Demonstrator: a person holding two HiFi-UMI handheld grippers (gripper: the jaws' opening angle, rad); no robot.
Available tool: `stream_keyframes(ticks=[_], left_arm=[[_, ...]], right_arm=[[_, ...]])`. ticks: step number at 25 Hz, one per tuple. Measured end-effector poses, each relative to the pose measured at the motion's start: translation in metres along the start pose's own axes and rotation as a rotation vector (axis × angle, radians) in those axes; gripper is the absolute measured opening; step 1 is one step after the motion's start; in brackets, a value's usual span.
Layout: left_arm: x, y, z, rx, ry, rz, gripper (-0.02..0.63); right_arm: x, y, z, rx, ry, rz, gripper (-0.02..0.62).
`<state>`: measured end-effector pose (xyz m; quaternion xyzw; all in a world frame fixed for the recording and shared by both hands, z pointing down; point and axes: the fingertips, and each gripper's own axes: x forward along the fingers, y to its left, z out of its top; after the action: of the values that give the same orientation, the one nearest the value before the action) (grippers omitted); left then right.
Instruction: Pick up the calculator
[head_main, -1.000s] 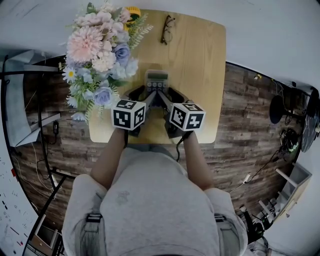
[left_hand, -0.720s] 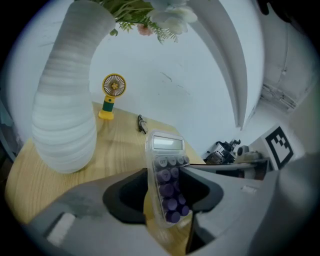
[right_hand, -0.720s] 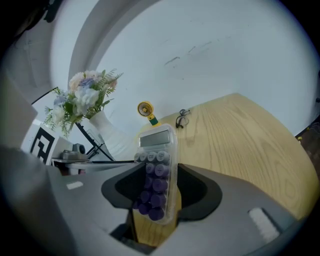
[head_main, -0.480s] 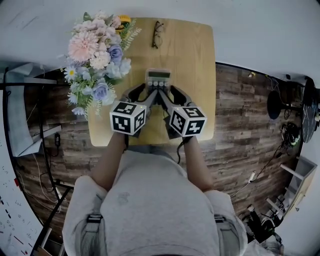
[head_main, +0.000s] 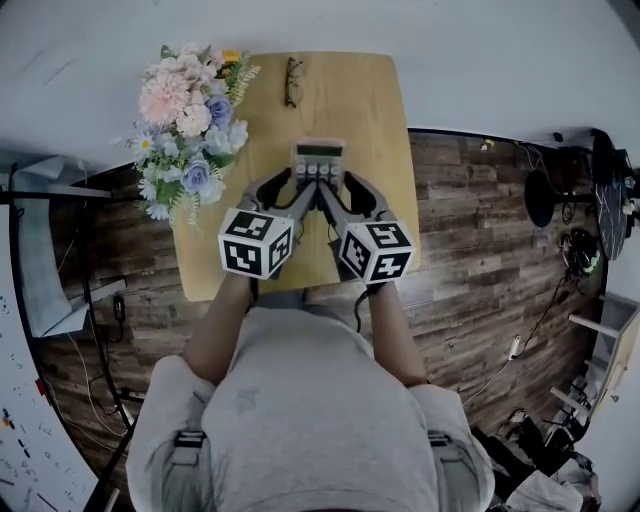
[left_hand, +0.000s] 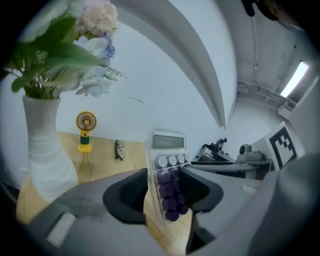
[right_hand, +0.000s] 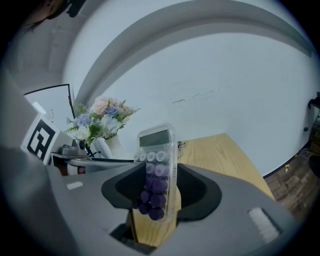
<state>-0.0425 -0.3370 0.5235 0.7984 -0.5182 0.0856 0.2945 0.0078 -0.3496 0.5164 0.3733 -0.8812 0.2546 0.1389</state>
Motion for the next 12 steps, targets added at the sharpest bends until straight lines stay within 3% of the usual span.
stream_keyframes(ticks=[12], left_arm=[[-0.032, -0.042, 0.042, 0.131, -0.108, -0.057, 0.192]], right_arm=[[-0.050, 0.021, 0.043, -0.081, -0.162, -0.052, 0.192]])
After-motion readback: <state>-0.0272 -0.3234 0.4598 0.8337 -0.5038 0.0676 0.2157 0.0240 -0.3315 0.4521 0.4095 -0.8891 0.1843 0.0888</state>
